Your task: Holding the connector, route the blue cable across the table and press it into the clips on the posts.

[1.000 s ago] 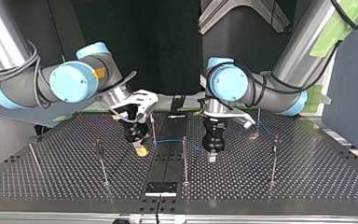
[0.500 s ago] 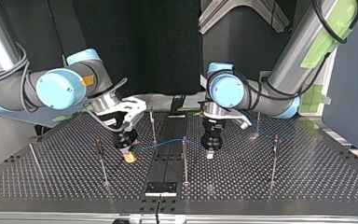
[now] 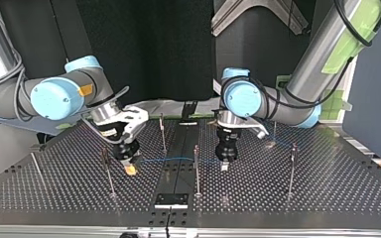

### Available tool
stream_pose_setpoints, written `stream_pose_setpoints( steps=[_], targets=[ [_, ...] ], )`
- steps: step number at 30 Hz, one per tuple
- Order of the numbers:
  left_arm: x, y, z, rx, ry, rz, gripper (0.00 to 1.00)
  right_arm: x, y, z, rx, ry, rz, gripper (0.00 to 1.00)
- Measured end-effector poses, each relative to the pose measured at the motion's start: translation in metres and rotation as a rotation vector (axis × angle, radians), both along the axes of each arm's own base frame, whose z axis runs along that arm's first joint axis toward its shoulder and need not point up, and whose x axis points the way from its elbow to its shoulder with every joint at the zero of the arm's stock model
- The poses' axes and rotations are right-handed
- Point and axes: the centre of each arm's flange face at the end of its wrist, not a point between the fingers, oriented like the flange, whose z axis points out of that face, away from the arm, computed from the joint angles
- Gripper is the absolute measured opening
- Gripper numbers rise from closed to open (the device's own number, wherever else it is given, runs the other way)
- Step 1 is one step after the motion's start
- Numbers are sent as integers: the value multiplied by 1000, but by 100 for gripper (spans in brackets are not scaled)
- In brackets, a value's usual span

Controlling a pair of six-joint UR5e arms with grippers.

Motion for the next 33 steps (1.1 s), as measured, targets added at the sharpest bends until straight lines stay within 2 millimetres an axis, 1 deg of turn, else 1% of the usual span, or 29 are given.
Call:
stream_pose_setpoints(
  steps=[1,2,3,4,5,6,7,8,9,10,13,16,20,23,27,33],
  targets=[
    [-1,0,0,1,4,2,11,0,0,0,0,0,0,0],
    [-2,-1,-1,3,11,3,25,0,0,0,0,0,1,0],
    [-3,-1,-1,5,16,4,25,0,0,0,0,0,1,0],
    [-4,-2,-2,7,22,4,41,0,0,0,0,0,1,0],
    [-5,-2,-3,10,30,3,53,0,0,0,0,-1,0,0],
    [-6,-3,-4,13,37,3,53,0,0,0,0,-1,1,0],
    [-7,-3,-4,16,43,2,71,0,0,0,0,-1,1,0],
    [-8,-4,-4,21,51,1,87,0,-1,0,0,-1,1,0],
    [-10,-4,-4,26,56,0,87,0,-1,-1,0,-1,1,0],
    [-11,-4,-4,33,62,0,100,0,-1,-1,-1,-1,1,0],
    [-16,-4,-1,53,76,3,100,0,-1,-1,-3,-3,1,0],
    [-25,-4,8,63,83,16,100,0,-2,-1,-3,-4,-1,0],
    [-42,-4,22,68,95,31,100,-1,-6,-4,-3,-4,-4,0],
    [-55,-7,29,74,106,20,100,-1,-10,-11,5,0,-3,0],
    [-74,-10,32,83,130,-6,100,-1,-15,-21,18,7,-3,0],
    [-101,-12,34,95,166,-30,100,-1,-17,-25,23,10,-3,0]
  ],
)
